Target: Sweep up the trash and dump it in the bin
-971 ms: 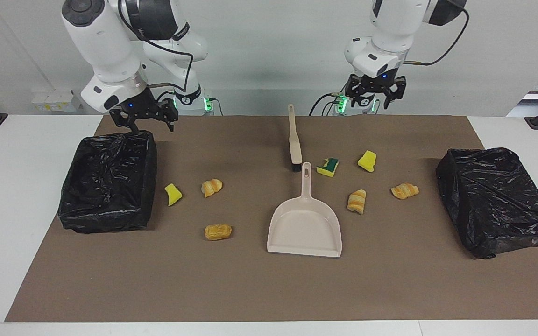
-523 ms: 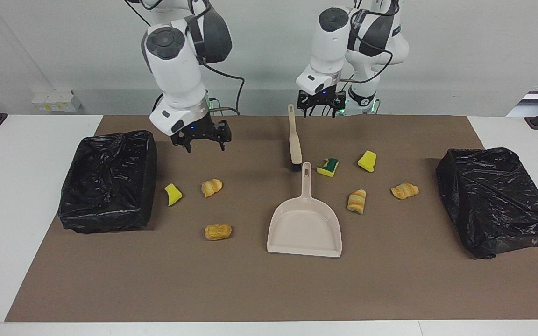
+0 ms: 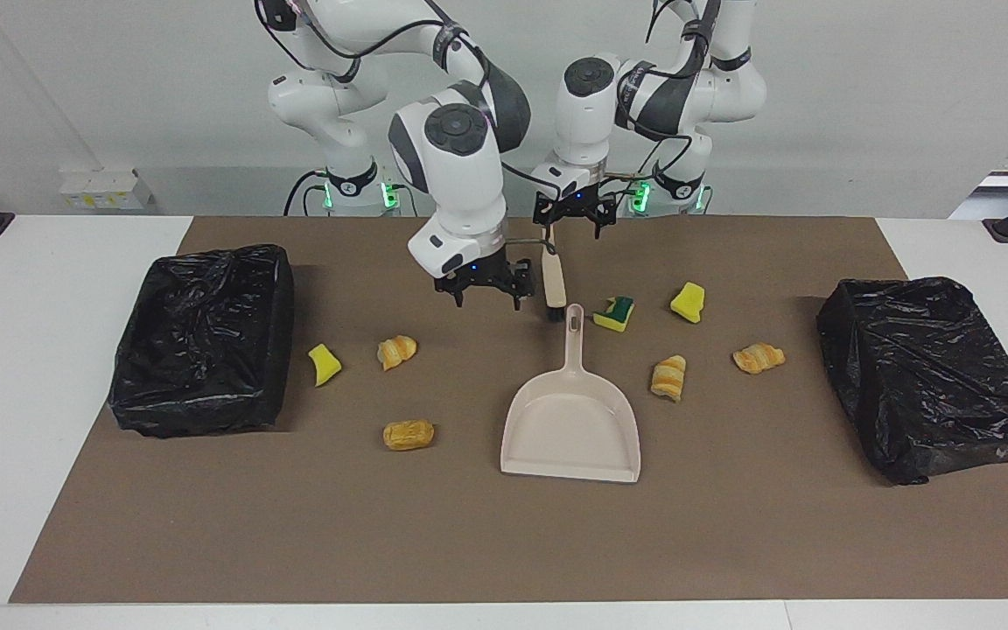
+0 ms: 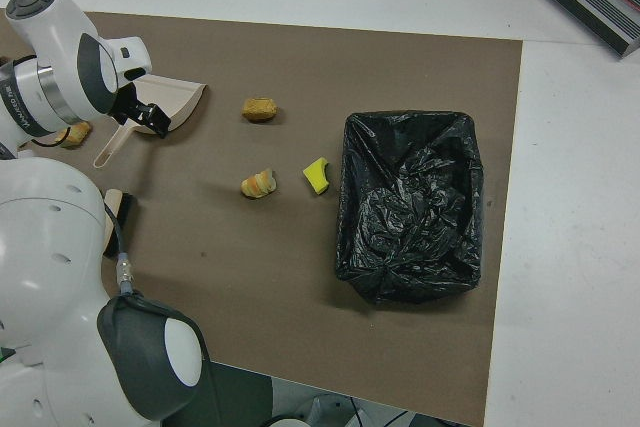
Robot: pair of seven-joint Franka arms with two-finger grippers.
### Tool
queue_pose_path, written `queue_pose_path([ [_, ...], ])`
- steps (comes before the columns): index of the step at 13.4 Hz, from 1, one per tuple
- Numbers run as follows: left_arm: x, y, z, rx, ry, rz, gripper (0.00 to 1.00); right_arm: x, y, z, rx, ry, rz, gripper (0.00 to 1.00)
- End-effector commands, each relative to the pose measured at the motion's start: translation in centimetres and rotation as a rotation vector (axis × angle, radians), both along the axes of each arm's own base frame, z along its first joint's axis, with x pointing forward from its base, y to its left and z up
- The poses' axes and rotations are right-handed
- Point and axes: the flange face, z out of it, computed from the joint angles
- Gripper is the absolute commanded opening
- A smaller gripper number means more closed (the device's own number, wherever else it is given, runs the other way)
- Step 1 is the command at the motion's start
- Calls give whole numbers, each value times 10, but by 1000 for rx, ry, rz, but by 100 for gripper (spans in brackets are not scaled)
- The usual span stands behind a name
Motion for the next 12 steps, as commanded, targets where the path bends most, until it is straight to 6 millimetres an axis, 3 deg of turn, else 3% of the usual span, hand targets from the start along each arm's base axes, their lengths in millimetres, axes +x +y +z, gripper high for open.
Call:
queue_pose_path([
  [1,-9,-6,-26,-7,33,-5,100,6,41,-31,21,3,-71,100],
  [5,-37,-17,-63,1,35,-63,100,12,87,-61,42,-3,-149,100],
  [8,-42,-16,-70,1,25,-72,100,14,92,-63,82,31,-172,98],
  [9,-42,-16,-71,1,27,-72,86,12,94,-64,87,47,-174,95],
  [10,-40,-15,-71,1,28,-69,60,8,99,-69,85,52,-166,93],
  [11,-41,-14,-71,4,30,-70,41,4,106,-77,79,60,-156,91],
  [12,-41,-14,-72,5,34,-79,30,-7,120,-83,66,62,-126,86],
])
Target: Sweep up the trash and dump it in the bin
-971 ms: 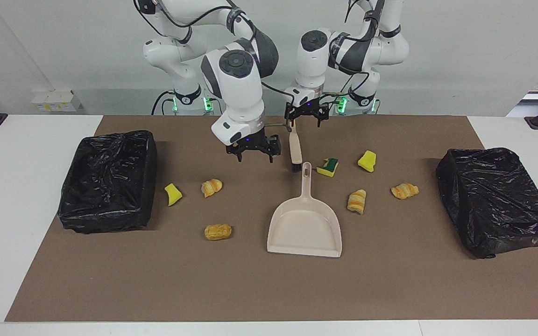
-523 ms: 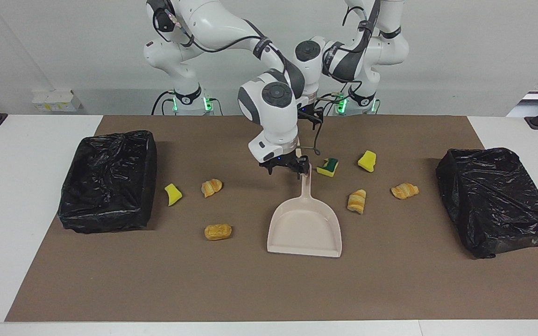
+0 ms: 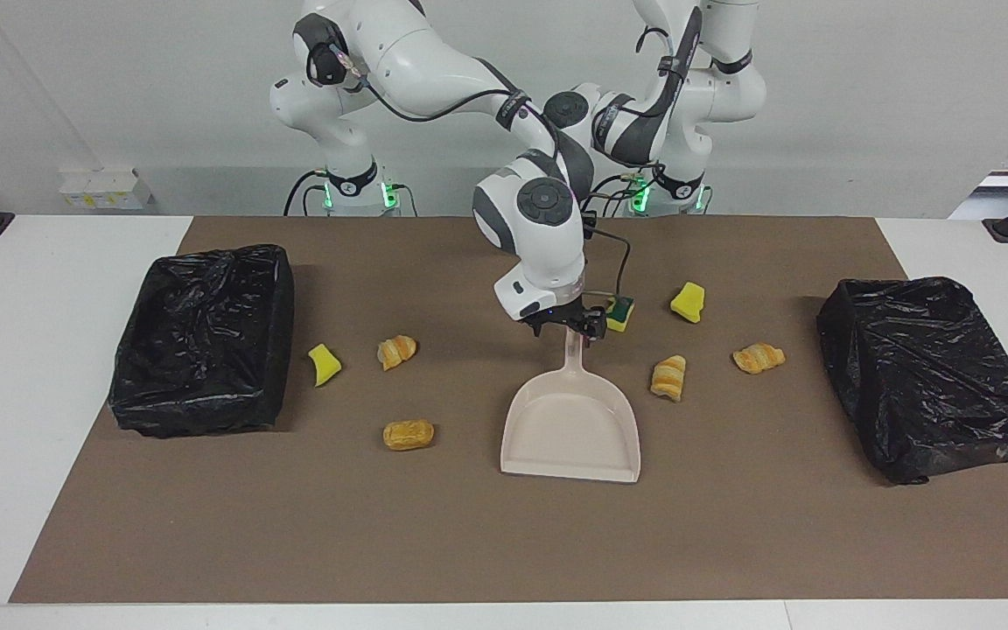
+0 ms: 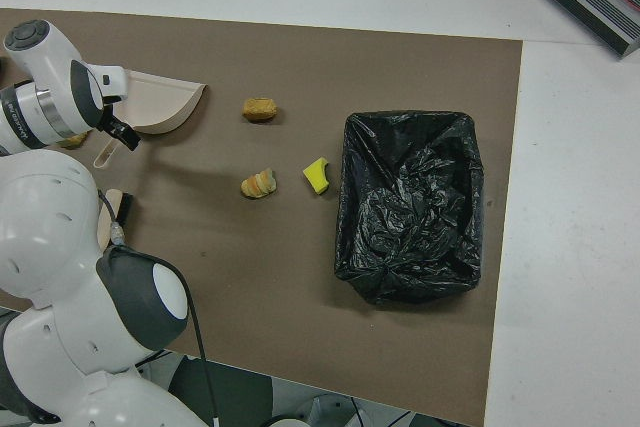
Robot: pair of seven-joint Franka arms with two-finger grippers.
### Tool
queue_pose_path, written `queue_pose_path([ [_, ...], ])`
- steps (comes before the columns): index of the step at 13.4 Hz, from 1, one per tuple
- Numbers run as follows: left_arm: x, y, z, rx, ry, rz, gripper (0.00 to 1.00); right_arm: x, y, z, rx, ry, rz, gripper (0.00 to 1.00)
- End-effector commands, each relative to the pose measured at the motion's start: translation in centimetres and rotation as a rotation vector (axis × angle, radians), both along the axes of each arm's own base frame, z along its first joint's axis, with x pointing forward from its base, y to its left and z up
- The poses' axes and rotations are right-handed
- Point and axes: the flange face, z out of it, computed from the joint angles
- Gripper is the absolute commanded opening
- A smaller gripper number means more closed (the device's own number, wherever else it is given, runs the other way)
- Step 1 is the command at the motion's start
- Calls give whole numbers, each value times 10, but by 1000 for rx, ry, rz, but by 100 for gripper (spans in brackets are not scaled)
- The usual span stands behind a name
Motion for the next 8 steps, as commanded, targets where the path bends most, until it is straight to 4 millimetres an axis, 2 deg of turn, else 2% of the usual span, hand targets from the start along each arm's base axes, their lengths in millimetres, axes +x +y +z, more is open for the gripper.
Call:
queue_pose_path([
  [1,-1,5,-2,-6,-1,0,20,-11,25,-12,1,26,19,80],
  [3,0,3,-1,-6,11,-9,1,-14,23,-13,-9,39,31,69],
  [5,1,6,-1,5,25,-3,0,-16,24,-17,-19,46,42,66],
  [7,8,11,1,11,35,12,0,-16,23,-18,-31,44,63,42],
  [8,9,10,5,14,45,4,0,-16,23,-18,-31,44,66,25],
])
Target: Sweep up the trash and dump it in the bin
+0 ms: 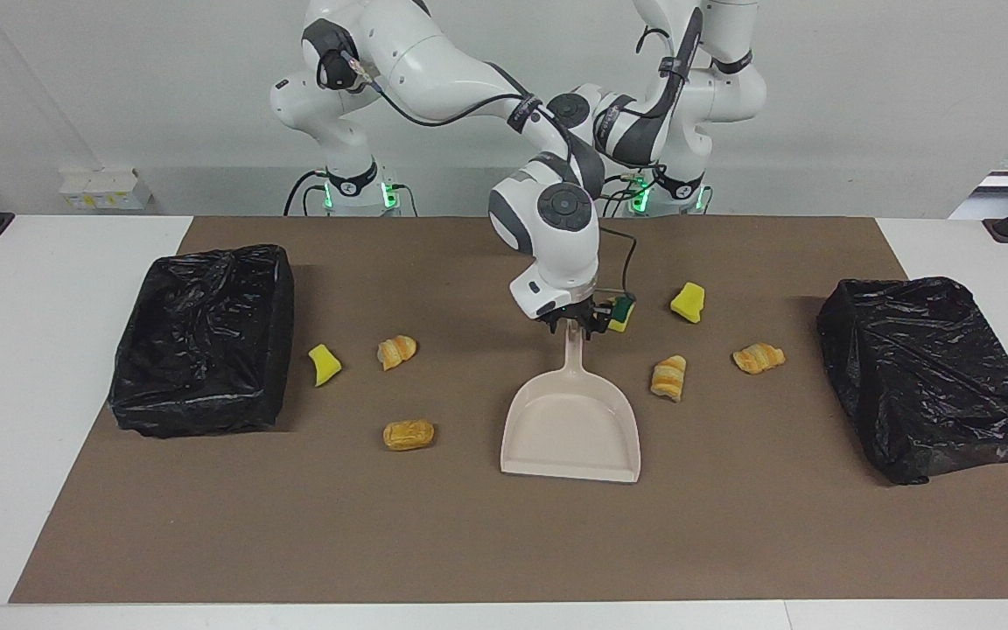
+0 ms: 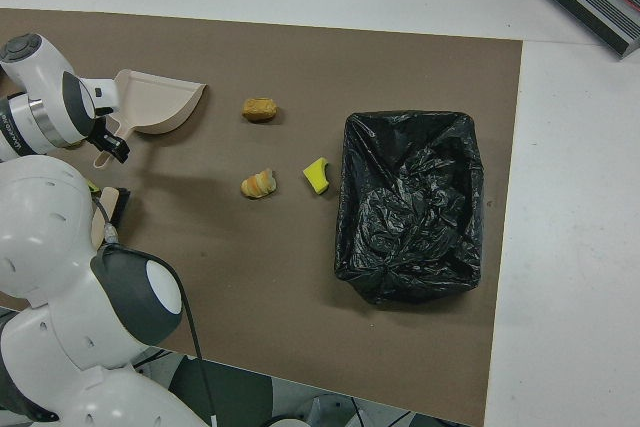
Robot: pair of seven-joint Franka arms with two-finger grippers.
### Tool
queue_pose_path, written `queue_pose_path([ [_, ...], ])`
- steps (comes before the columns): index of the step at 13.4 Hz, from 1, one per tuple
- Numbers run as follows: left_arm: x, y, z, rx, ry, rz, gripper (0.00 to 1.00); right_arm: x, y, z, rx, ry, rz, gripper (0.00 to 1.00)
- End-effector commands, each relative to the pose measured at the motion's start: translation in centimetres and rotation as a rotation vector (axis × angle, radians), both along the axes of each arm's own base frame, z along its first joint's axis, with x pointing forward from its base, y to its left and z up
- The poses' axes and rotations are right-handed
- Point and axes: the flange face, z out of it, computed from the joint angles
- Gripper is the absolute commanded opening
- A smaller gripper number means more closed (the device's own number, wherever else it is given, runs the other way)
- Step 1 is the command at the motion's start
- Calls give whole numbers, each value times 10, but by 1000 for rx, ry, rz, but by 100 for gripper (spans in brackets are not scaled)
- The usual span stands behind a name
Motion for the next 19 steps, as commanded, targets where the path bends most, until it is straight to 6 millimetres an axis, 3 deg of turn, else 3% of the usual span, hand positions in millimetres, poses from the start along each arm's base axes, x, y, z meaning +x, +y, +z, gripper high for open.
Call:
queue_pose_path([
  [1,11,5,9,0,36,7,0,-1,7,-1,-6,2,38,12],
  [2,13,6,10,-8,41,17,12,2,5,-2,-3,-4,60,3],
  [3,14,5,9,-11,49,22,30,5,4,-1,3,-12,85,0],
  [4,14,6,10,-11,50,24,36,10,2,7,14,-24,86,0],
  [8,14,6,10,-13,54,0,48,35,-18,42,73,-54,18,0],
  [12,6,6,10,6,78,-72,56,72,-71,80,235,-32,-117,0],
  [15,-4,9,9,41,122,-128,55,85,-112,108,264,-96,21,0],
  [17,-13,6,6,53,123,-146,55,81,-120,114,239,-106,172,0],
  [18,-13,6,6,54,123,-149,50,76,-121,114,223,-115,275,0],
  [19,-11,6,7,50,125,-154,36,73,-123,112,207,-120,355,0],
])
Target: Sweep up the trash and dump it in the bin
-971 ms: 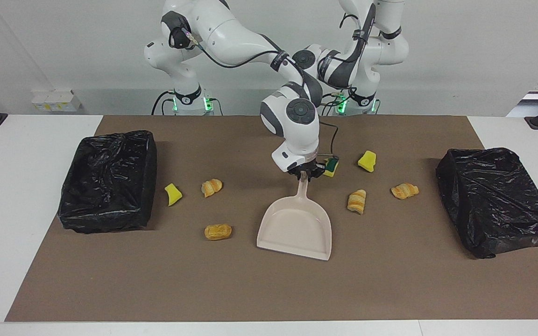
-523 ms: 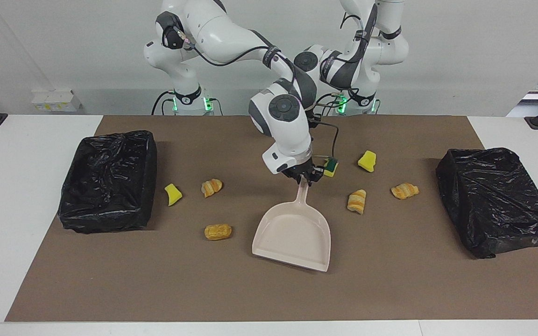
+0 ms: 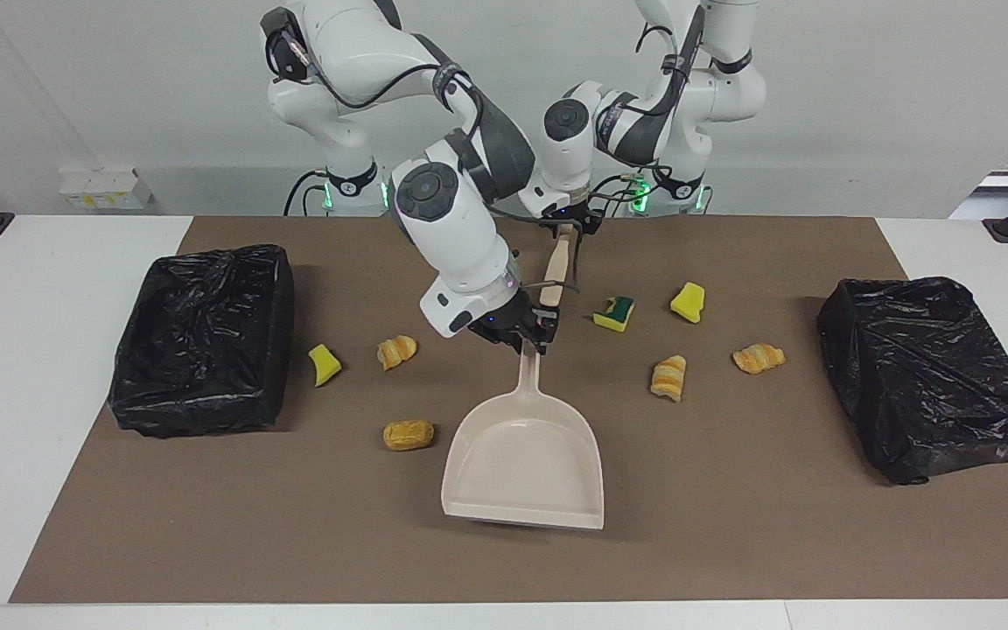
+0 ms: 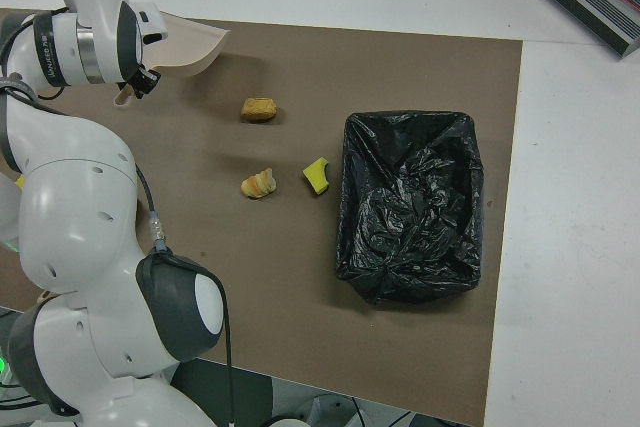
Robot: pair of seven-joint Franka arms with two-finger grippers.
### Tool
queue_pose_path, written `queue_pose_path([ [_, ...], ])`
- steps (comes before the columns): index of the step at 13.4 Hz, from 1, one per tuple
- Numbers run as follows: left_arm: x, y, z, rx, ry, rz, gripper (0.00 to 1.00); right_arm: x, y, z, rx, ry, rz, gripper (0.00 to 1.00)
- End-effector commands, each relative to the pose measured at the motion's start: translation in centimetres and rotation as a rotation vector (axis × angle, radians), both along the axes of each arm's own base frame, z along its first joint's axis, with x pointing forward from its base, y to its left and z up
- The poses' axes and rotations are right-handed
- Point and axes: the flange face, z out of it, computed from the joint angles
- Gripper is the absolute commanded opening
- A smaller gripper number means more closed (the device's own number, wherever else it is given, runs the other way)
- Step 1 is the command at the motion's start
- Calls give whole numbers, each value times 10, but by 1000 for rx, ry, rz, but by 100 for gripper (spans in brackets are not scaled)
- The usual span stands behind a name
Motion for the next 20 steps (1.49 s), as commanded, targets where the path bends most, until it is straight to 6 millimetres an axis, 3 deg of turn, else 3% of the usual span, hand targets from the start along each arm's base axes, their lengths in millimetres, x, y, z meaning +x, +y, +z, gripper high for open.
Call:
queue_pose_path([
  [1,-3,1,6,-3,10,-23,21,-15,-5,-1,-34,-33,182,0],
  [3,3,1,10,-17,14,-42,0,-24,-9,-7,-58,-65,361,0],
  [7,36,16,22,-37,42,33,0,-32,-50,-22,-101,-34,686,0],
  [11,93,68,11,-74,114,206,0,-38,-71,-24,-205,-21,951,0],
  [16,131,123,9,-103,141,246,0,-61,-75,-32,-287,-9,1200,0],
  [20,166,161,33,-111,149,257,0,-81,-61,-34,-291,-31,1387,0],
])
